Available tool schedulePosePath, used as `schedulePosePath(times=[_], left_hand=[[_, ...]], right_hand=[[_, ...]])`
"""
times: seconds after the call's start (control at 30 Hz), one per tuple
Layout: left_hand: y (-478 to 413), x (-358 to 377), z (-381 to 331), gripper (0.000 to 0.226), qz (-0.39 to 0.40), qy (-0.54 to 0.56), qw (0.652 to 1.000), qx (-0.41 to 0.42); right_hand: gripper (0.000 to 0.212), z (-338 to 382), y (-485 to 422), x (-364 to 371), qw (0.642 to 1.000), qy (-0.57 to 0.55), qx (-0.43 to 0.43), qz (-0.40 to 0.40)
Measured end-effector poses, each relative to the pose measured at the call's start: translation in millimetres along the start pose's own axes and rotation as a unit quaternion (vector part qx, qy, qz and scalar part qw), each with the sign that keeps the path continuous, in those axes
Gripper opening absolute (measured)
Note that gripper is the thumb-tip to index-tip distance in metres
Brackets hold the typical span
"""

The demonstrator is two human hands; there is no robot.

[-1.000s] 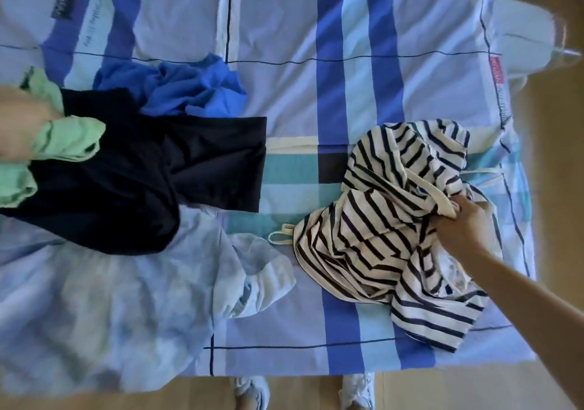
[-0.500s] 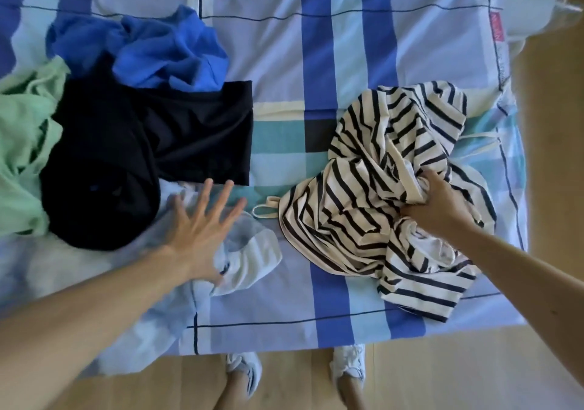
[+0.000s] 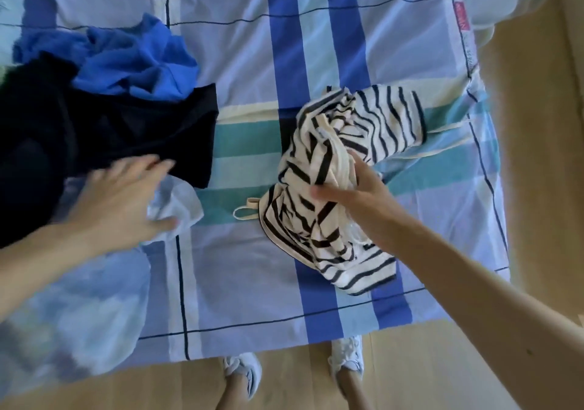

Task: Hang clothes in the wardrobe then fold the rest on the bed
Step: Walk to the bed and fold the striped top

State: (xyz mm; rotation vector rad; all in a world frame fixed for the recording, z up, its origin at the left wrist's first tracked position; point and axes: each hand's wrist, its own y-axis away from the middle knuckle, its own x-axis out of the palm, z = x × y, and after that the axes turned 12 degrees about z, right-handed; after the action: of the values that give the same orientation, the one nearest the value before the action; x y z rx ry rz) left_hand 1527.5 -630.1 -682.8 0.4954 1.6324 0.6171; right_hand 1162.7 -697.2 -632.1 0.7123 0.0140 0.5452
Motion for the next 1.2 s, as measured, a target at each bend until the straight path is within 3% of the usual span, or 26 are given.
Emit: schedulePosePath(times=[0.03,0.07,0.17,0.27,0.3,0.33,0.37,0.47,0.53,0.57,0.63,0.7,0.83,0.9,1.0,1.2], left_hand=[[14,-17,-53,0.104,0.038,0.12,0.99,0.071],[27,-29,-101,0.101,0.079,0.254,0.961,0.077],[23,-21,-174,0.082,0.208,0.604,0.769,0.032],[8,-8,-219,0.075,0.247,0.769,0.588,0.045],[5,-5,-229,0.07,0.246,0.797,0.549,0.05],[1,-4,-235,0.064,0.237,0.805,0.543,0.043],[0,-4,-239,0.054,0.22,0.804,0.552,0.028],[-7,-10,-220,0.014,0.1,0.734,0.671,-0.026],[-3,-22,-191,0.016,0.016,0.669,0.743,0.011],[0,-27,-175,0.019,-0.022,0.63,0.776,0.026],[7,-34,-142,0.02,-0.087,0.559,0.825,-0.001],[10,-32,-102,0.009,-0.136,0.483,0.861,-0.086],[13,-27,-64,0.071,-0.157,0.311,0.906,-0.24],[20,-23,-93,0.07,-0.188,0.252,0.935,-0.164],[30,-19,-163,0.06,-0.154,0.281,0.946,0.053],[12,-49,-277,0.113,-0.028,0.263,0.905,0.334]], right_hand=[[0.051,2,3,6,0.999,-0.03,-0.003,0.015],[0.046,3,6,10,0.997,-0.066,-0.008,0.034],[0.044,11,21,11,0.979,-0.172,-0.028,0.109],[0.043,14,34,-10,0.967,-0.204,-0.063,0.138],[0.043,16,38,-20,0.969,-0.199,-0.073,0.125],[0.043,16,41,-33,0.975,-0.18,-0.079,0.103],[0.042,16,44,-48,0.983,-0.156,-0.075,0.064],[0.052,10,55,-96,0.994,-0.043,-0.041,-0.087],[0.06,2,65,-119,0.983,-0.016,-0.039,-0.178],[0.051,-3,70,-128,0.975,-0.02,-0.04,-0.218],[0.014,-10,78,-138,0.957,-0.024,-0.045,-0.285],[0.036,-19,82,-141,0.945,-0.035,-0.036,-0.323],[0.023,-34,84,-126,0.955,-0.004,-0.046,-0.291],[0.026,-37,82,-117,0.963,-0.005,-0.052,-0.263],[0.031,-30,78,-100,0.978,-0.043,-0.057,-0.196],[0.037,9,80,-83,0.995,0.047,-0.086,-0.017]])
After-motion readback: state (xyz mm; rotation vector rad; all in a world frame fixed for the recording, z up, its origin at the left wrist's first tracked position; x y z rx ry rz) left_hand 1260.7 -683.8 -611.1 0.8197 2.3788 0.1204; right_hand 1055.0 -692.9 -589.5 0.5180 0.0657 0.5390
